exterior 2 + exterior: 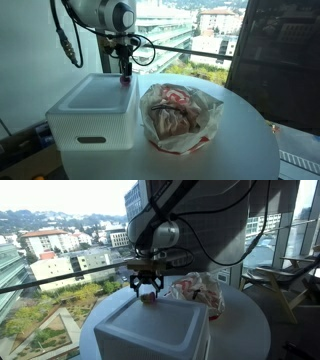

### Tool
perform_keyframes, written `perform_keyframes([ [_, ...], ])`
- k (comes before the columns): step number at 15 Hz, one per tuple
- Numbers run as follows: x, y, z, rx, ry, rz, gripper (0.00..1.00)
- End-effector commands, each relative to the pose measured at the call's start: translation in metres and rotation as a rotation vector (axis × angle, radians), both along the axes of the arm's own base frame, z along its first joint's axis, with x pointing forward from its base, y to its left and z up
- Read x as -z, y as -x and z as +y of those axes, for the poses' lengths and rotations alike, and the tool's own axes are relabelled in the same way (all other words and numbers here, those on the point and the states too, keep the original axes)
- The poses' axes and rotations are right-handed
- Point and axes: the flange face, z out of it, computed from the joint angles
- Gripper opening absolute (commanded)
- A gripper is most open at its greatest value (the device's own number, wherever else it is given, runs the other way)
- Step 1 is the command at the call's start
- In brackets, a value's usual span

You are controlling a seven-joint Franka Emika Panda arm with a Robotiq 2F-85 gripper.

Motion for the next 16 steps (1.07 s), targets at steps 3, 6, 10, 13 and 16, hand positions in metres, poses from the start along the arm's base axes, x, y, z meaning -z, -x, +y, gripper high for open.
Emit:
perform_keyframes([
  [3,-0.003,-0.006,0.001,-0.016,0.008,0.021,0.43],
  [6,-0.017,0.001,-0.003,-0.013,0.019,0.013,0.33],
  [10,-0.054,0.023,-0.029,0.044,0.094,0.027,0.33],
  [13,-0.075,0.045,-0.065,0.144,0.190,0.071,0.33],
  [16,-0.067,0.062,-0.103,0.252,0.213,0.139,0.33],
])
